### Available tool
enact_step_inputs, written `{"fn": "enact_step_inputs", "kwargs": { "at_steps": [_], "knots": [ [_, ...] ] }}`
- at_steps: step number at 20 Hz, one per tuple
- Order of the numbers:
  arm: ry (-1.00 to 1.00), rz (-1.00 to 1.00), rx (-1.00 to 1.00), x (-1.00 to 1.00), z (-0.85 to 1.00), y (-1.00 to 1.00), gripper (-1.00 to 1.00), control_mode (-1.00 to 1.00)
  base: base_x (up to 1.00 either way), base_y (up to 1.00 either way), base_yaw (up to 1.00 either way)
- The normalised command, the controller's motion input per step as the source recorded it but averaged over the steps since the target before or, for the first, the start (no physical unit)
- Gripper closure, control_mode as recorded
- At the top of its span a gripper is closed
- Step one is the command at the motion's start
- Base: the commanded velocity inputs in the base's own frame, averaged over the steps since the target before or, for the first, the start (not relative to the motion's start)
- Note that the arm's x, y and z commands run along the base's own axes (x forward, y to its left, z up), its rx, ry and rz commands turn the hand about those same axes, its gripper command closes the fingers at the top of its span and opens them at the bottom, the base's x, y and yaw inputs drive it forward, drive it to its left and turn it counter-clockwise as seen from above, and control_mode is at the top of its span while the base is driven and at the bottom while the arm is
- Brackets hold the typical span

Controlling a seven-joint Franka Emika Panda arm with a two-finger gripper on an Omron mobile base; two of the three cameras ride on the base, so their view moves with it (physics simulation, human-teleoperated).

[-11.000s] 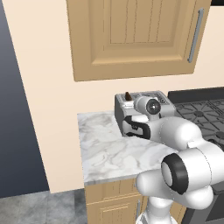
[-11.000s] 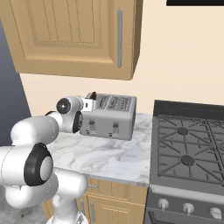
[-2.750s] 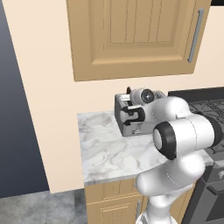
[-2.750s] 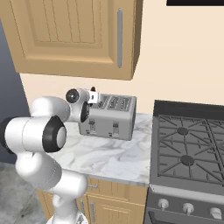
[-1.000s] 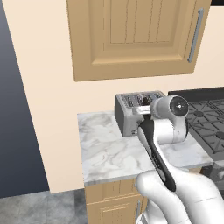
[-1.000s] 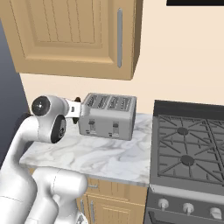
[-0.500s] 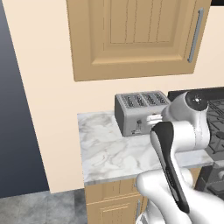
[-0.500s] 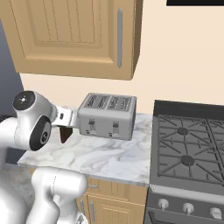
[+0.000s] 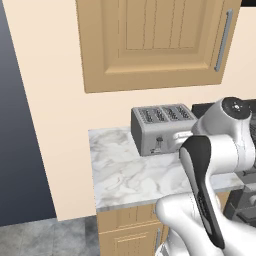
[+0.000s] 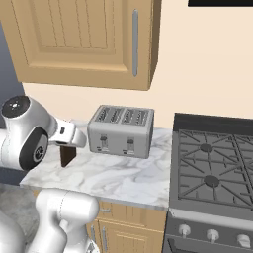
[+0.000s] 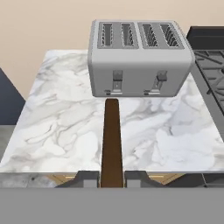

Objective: Start the toaster. Once the lever pops up, take the bread to the plate on the dining counter.

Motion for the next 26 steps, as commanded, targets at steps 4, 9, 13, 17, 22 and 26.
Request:
{"fn": "enact_step_inputs", "kwargs": {
  "at_steps": [4, 9, 13, 17, 22, 26],
  "knots": [
    [0.02, 0.00, 0.00, -0.14, 0.27, -0.02, 1.00, -1.00, 0.00, 0.00, 0.00],
    [0.07, 0.00, 0.00, -0.18, 0.20, -0.06, 1.00, -1.00, 0.00, 0.00, 0.00],
    [0.05, 0.00, 0.00, -0.16, 0.03, -0.04, 1.00, -1.00, 0.00, 0.00, 0.00],
    [0.02, 0.00, 0.00, -0.14, 0.04, -0.05, 1.00, -1.00, 0.00, 0.00, 0.00],
    [0.00, 0.00, 0.00, -0.15, 0.01, -0.01, 1.00, -1.00, 0.00, 0.00, 0.00],
    [0.00, 0.00, 0.00, -0.12, 0.00, 0.00, 1.00, -1.00, 0.00, 0.00, 0.00]
  ]
}}
